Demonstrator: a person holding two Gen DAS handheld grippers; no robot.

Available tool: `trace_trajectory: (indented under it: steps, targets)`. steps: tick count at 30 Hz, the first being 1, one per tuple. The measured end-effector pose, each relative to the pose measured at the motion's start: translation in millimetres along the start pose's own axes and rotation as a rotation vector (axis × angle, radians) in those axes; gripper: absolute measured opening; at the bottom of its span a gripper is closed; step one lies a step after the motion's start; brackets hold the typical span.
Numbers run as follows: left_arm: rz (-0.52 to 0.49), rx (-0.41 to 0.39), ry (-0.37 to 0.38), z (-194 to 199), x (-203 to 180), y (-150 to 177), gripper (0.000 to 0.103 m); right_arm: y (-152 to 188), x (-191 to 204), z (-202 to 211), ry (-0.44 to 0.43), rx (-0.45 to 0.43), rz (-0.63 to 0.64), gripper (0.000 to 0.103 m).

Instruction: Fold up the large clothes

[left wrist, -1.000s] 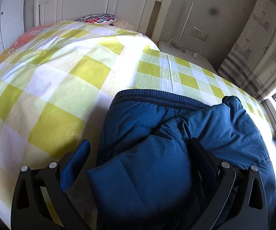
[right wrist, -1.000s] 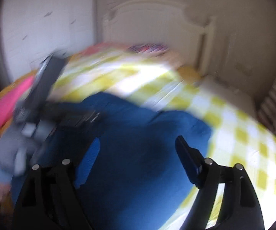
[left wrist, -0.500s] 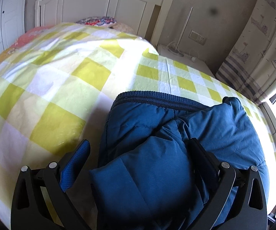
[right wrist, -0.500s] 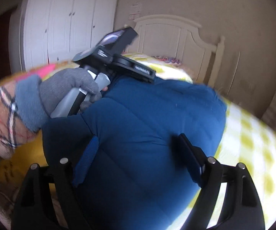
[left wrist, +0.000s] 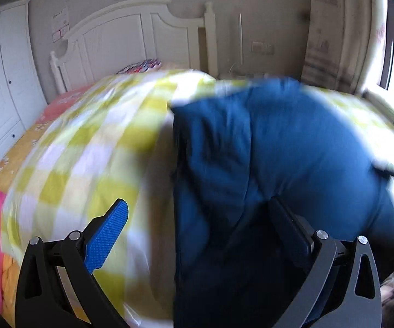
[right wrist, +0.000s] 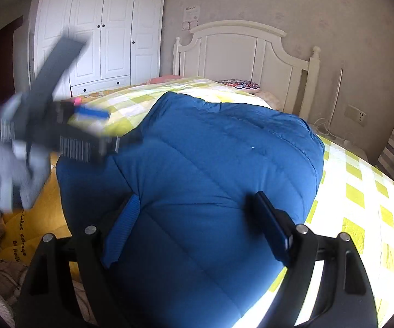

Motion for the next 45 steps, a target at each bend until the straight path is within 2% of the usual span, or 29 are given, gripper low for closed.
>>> trace_trajectory:
  steps: [2, 5, 7, 9, 10, 12, 13, 14, 19, 25, 28, 29, 31, 34, 35, 36, 38, 39, 42, 45]
  targets:
    - [0.099, 0.015, 0.028, -2, 14, 11, 0.099, -3, 3, 1, 0.002, 0.021, 0.022, 0.084]
    - [0.074, 0.014, 0.026, -1, 16, 10, 0.099, -15, 3, 9, 0.012, 0.061, 0.035, 0.086]
    - [0.059, 0.010, 0.013, 0, 14, 9, 0.099, -20, 2, 22, 0.039, 0.024, 0.036, 0.086]
    - [0.083, 0.009, 0.019, 0, 16, 11, 0.099, -20, 1, 34, 0.008, -0.016, 0.033, 0.087]
    - [0.093, 0.005, 0.021, 0, 17, 13, 0.099, -16, 3, 34, -0.018, -0.006, 0.042, 0.088]
    - [0.098, -0.002, 0.020, 1, 18, 14, 0.099, 4, 10, 22, -0.057, 0.080, 0.072, 0.100]
    - [0.097, -0.003, 0.022, 1, 19, 14, 0.099, 13, 13, 19, -0.048, 0.095, 0.088, 0.101]
    - [0.094, -0.004, 0.021, 2, 18, 14, 0.099, 21, 15, 20, -0.029, 0.066, 0.108, 0.101]
    - [0.102, -0.007, 0.023, 2, 21, 15, 0.099, 11, 9, 20, -0.044, 0.119, 0.072, 0.101]
    - [0.117, -0.011, 0.031, 3, 24, 17, 0.099, 2, -7, 37, -0.007, -0.020, -0.032, 0.101]
    - [0.126, -0.008, 0.038, 3, 25, 17, 0.099, 18, -12, 19, -0.036, 0.080, -0.096, 0.101]
    - [0.134, -0.003, 0.046, 3, 26, 16, 0.099, 18, -16, 22, -0.045, 0.058, -0.132, 0.101]
    - [0.173, 0.022, 0.093, 1, 34, 16, 0.099, 13, -28, 27, -0.066, 0.056, -0.203, 0.101]
    - [0.326, 0.117, 0.235, -13, 56, 21, 0.099, 12, -55, 33, -0.047, 0.024, -0.370, 0.101]
    - [0.408, 0.173, 0.308, -22, 66, 25, 0.099, 19, -72, 30, -0.026, 0.041, -0.478, 0.101]
    - [0.456, 0.207, 0.349, -28, 70, 28, 0.099, 24, -82, 23, -0.020, 0.068, -0.537, 0.101]
    - [0.550, 0.283, 0.448, -42, 79, 33, 0.099, 36, -98, 8, -0.087, 0.125, -0.687, 0.101]
    - [0.546, 0.288, 0.468, -45, 80, 32, 0.099, 40, -103, 0, -0.141, 0.132, -0.739, 0.101]
    - [0.528, 0.336, 0.509, -58, 81, 25, 0.099, 43, -110, -23, -0.185, 0.158, -0.776, 0.101]
    - [0.511, 0.364, 0.497, -65, 77, 20, 0.099, 48, -117, -33, -0.224, 0.164, -0.822, 0.101]
Point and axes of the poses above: each gripper's, at about its wrist camera, not at the fingertips, and z roughly against the way its jaws point, x to its left, y to its underside, the point moved 1 cm from there along -z, roughly the way its jaws point, and after that the axes turned 13 degrees about -x, right-handed, at the moved point
